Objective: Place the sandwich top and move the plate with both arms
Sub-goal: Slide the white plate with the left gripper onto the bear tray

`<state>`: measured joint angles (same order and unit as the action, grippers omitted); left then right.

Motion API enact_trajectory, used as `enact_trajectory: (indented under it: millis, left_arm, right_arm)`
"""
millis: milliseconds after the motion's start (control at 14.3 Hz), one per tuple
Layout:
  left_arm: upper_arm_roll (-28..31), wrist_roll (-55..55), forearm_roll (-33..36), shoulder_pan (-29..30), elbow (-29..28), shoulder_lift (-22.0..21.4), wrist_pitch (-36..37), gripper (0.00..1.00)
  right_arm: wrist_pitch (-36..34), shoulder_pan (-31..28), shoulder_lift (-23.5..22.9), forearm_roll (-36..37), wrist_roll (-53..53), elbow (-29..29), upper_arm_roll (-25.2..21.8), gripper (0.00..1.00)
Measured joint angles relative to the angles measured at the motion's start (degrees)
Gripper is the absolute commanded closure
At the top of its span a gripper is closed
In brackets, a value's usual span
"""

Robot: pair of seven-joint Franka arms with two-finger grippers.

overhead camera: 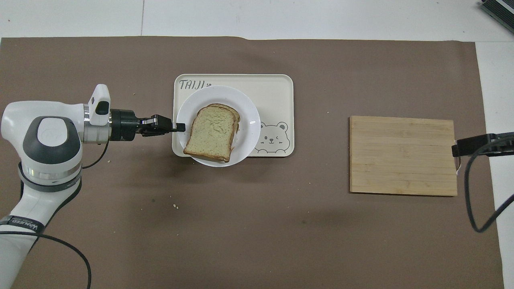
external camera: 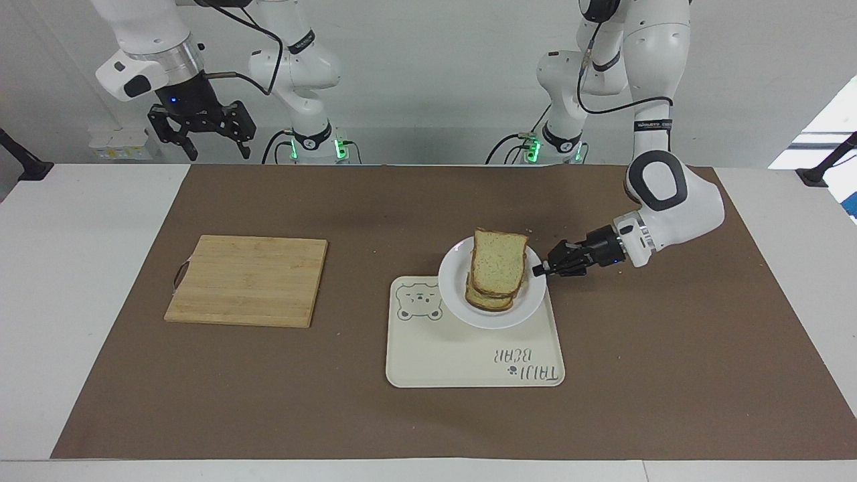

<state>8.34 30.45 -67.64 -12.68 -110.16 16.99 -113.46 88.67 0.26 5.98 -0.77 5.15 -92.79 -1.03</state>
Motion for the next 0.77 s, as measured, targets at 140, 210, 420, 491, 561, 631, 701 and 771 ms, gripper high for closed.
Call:
enact_trajectory:
  millis: [140, 210, 420, 491, 561, 631, 701, 771]
  left_arm:
    - [-0.1, 0.0, 0.0, 1.1, 4.4, 3.8, 0.4, 1.00]
    - [-0.2, 0.0, 0.0, 1.3, 6.7, 5.8, 0.5, 1.00]
    - [-0.8, 0.8, -0.3, 1.4, 11.0, 11.1, -0.3, 1.00]
    - [-1.4, 1.9, -1.1, 1.4, 11.4, 12.0, -1.4, 1.00]
    - [-2.1, 3.1, -2.0, 1.4, 11.4, 12.7, -2.5, 1.00]
    - [-2.8, 3.8, -2.7, 1.3, 11.4, 13.3, -3.6, 1.00]
    - [-3.6, 4.3, -3.4, 1.3, 11.4, 14.0, -4.9, 1.00]
    - [-4.1, 4.4, -3.8, 1.2, 11.4, 14.5, -5.9, 1.00]
  right_arm:
    - [0.2, 0.0, 0.0, 0.0, 0.9, 0.0, 0.0, 0.00]
    - [0.3, 0.0, 0.0, 0.0, 0.9, 0.0, 0.0, 0.00]
    - [0.4, 0.0, -0.6, 0.0, 0.8, 0.1, 0.0, 0.00]
    - [0.5, 0.0, -1.2, 0.0, 0.8, 0.1, 0.0, 0.00]
    - [0.8, 0.0, -1.7, 0.0, 0.8, 0.1, 0.0, 0.00]
    - [0.9, 0.0, -2.0, 0.0, 0.8, 0.1, 0.0, 0.00]
    - [0.9, 0.0, -2.0, 0.0, 0.8, 0.1, -0.1, 0.00]
    - [0.9, 0.0, -2.0, 0.0, 0.8, 0.2, -0.1, 0.00]
